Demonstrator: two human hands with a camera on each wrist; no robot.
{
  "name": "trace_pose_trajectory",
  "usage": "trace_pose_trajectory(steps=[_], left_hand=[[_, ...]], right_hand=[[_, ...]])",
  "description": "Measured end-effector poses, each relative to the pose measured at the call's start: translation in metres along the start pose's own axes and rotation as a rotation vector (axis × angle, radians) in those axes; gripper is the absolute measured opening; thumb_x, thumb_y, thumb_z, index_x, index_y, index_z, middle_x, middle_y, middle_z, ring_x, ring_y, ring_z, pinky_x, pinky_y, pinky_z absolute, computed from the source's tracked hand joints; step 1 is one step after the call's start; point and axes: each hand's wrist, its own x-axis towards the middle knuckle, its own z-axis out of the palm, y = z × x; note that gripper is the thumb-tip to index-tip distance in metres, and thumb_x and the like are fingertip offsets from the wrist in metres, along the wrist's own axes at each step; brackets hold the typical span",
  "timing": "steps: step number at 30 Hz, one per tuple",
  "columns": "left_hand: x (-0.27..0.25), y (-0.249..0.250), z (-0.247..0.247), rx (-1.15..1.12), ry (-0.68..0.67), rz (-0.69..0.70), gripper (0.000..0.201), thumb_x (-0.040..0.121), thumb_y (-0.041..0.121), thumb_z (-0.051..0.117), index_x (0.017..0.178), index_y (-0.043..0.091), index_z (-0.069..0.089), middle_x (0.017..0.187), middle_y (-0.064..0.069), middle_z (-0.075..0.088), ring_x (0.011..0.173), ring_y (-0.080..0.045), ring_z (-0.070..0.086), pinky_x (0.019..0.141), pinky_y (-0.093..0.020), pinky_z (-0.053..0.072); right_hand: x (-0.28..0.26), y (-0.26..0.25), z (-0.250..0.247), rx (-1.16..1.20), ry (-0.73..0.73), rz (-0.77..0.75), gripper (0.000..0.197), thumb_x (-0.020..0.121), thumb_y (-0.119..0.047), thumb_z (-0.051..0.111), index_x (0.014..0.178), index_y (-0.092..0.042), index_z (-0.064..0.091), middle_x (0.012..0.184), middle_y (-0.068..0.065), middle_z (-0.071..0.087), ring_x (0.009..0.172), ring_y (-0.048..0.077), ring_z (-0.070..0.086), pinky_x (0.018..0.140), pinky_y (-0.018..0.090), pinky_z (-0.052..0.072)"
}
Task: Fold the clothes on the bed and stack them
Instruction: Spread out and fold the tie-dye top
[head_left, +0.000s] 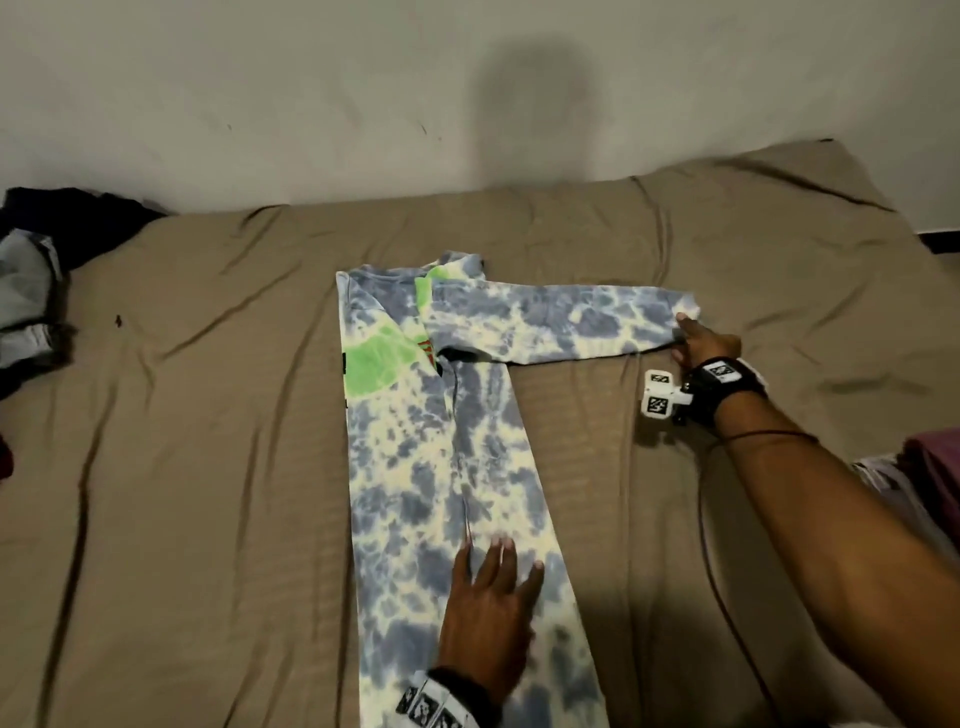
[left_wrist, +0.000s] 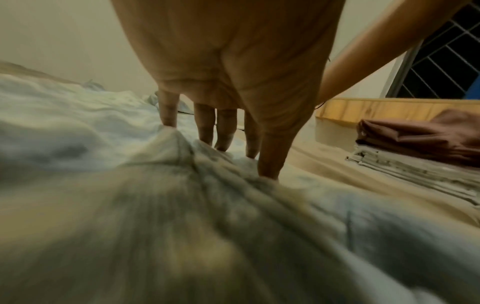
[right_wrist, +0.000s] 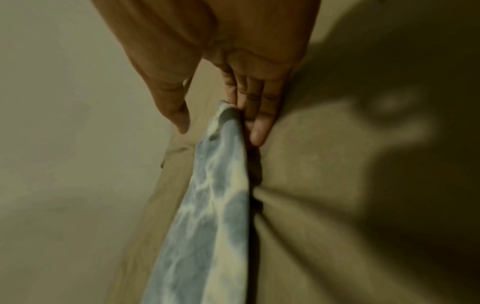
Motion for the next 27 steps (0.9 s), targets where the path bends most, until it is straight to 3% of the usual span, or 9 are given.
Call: trace_pose_trajectory(steps=[2, 5, 9, 12, 14, 16, 20, 24, 27], left_hand=[[0.008, -0.014, 0.003, -0.028, 0.012, 0.072, 0.104, 0.031, 0.060, 0.089, 0.128, 0.036, 0.061, 0.122, -0.004, 0.073, 0.117, -0.018, 0.068, 0.105, -0.051, 0.046], [0.018, -0.027, -0.012, -0.133, 0.058, 0.052, 0.077, 0.031, 0.079, 0.081, 0.103, 0.053, 0.074, 0.098, 0.021, 0.076, 0.094, 0.005, 0.071, 0.097, -0.029, 0.051], [0.024, -0.045, -0.087, -0.747, 0.323, -0.274, 0.073, 0.057, 0.099, 0.055, 0.115, 0.056, 0.062, 0.091, 0.025, 0.073, 0.086, 0.010, 0.067, 0.082, -0.009, 0.049], [0.038, -0.084, -0.141, -1.483, 0.662, -0.328, 0.091, 0.056, 0.066, 0.083, 0.135, 0.028, 0.057, 0.103, 0.000, 0.078, 0.097, -0.014, 0.074, 0.084, -0.036, 0.060], [0.045, -0.114, -0.177, -1.714, 0.730, -0.320, 0.089, 0.055, 0.062, 0.089, 0.129, 0.022, 0.058, 0.107, -0.004, 0.077, 0.094, -0.017, 0.074, 0.076, -0.039, 0.061], [0.042, -0.152, -0.199, -1.732, 0.868, -0.384, 0.074, 0.060, 0.051, 0.089, 0.116, 0.008, 0.068, 0.104, -0.009, 0.076, 0.084, -0.016, 0.073, 0.065, -0.030, 0.061], [0.014, -0.234, -0.203, -1.562, 1.220, -0.704, 0.046, 0.062, 0.025, 0.086, 0.098, 0.002, 0.069, 0.088, -0.011, 0.067, 0.078, -0.021, 0.062, 0.057, -0.026, 0.050], [-0.025, -0.297, -0.178, -1.459, 1.212, -0.814, 0.046, 0.068, 0.028, 0.077, 0.103, -0.001, 0.072, 0.084, -0.008, 0.066, 0.065, -0.016, 0.060, 0.056, -0.025, 0.048], [-0.043, -0.324, -0.157, -1.407, 1.163, -0.834, 0.008, 0.082, 0.008, 0.071, 0.088, 0.003, 0.069, 0.069, -0.004, 0.064, 0.063, -0.017, 0.059, 0.058, -0.027, 0.048]], right_hand=[[0.024, -0.009, 0.015, -0.089, -0.022, 0.008, 0.031, 0.074, -0.029, 0.086, 0.088, -0.006, 0.070, 0.090, 0.009, 0.074, 0.077, 0.027, 0.072, 0.074, 0.048, 0.062], [0.027, -0.027, 0.031, -0.440, -0.098, -0.062, 0.042, 0.083, -0.028, 0.076, 0.115, 0.000, 0.070, 0.098, 0.012, 0.069, 0.085, 0.023, 0.066, 0.073, 0.033, 0.056], [-0.046, -0.053, 0.076, -0.445, -0.105, -0.455, 0.015, 0.083, -0.020, 0.067, 0.097, -0.015, 0.071, 0.091, 0.010, 0.072, 0.086, 0.026, 0.070, 0.070, 0.028, 0.054], [-0.175, -0.052, 0.104, -0.251, -0.540, -0.749, 0.013, 0.087, -0.013, 0.068, 0.097, -0.017, 0.062, 0.089, -0.005, 0.067, 0.076, -0.004, 0.062, 0.069, 0.017, 0.048], [-0.258, -0.047, 0.108, -0.115, -0.986, -0.734, 0.026, 0.090, -0.009, 0.070, 0.114, -0.015, 0.061, 0.107, -0.003, 0.070, 0.098, 0.005, 0.067, 0.083, 0.028, 0.055], [-0.295, -0.024, 0.112, -0.177, -1.175, -0.728, 0.038, 0.094, -0.012, 0.070, 0.130, -0.014, 0.058, 0.117, 0.001, 0.071, 0.113, 0.015, 0.067, 0.093, 0.036, 0.056], [-0.257, 0.053, 0.129, -0.575, -0.847, -0.888, 0.046, 0.099, -0.044, 0.052, 0.124, -0.009, 0.064, 0.128, 0.010, 0.063, 0.120, 0.021, 0.059, 0.099, 0.044, 0.049], [-0.174, 0.100, 0.149, -1.367, -0.854, -0.899, 0.087, 0.099, -0.067, 0.029, 0.161, -0.015, -0.002, 0.166, 0.008, -0.019, 0.154, 0.026, -0.016, 0.126, 0.046, 0.003], [-0.143, 0.084, 0.178, -1.427, -0.843, -0.887, 0.098, 0.088, -0.081, 0.011, 0.158, -0.019, -0.019, 0.160, 0.000, -0.034, 0.150, 0.017, -0.029, 0.124, 0.040, -0.009]])
